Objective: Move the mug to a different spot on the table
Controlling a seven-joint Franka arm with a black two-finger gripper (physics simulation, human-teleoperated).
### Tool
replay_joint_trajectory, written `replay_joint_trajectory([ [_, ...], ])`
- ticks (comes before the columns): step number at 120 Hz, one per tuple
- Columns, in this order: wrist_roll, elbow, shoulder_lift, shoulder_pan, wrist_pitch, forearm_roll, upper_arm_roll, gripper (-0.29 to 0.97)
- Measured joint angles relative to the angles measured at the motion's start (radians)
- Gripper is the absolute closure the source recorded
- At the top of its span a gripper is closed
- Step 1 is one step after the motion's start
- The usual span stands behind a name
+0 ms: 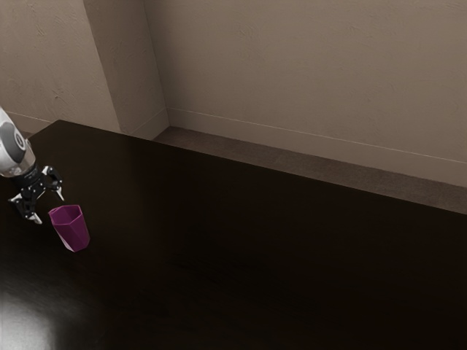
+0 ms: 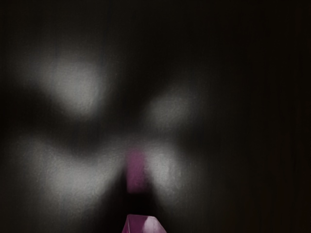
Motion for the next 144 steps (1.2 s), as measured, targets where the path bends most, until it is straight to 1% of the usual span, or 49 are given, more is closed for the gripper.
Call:
replay_joint_trajectory([
  [42, -0.011, 0.004, 0.046, 0.0, 0.037, -0.039, -0.027, 0.02],
  [74, -0.002, 0.006, 0.071, 0.002, 0.042, -0.056, -0.029, 0.0],
  [98, 0.029, 0.005, 0.078, 0.003, 0.043, -0.093, -0.029, 0.01],
  [111, 0.051, 0.002, 0.077, 0.003, 0.041, -0.108, -0.029, 0.1],
  [124, 0.071, 0.002, 0.077, 0.003, 0.041, -0.115, -0.029, 0.26],
  [138, 0.091, 0.002, 0.076, 0.003, 0.04, -0.118, -0.028, 0.47],
  [144, 0.098, 0.002, 0.075, 0.003, 0.038, -0.118, -0.028, 0.51],
])
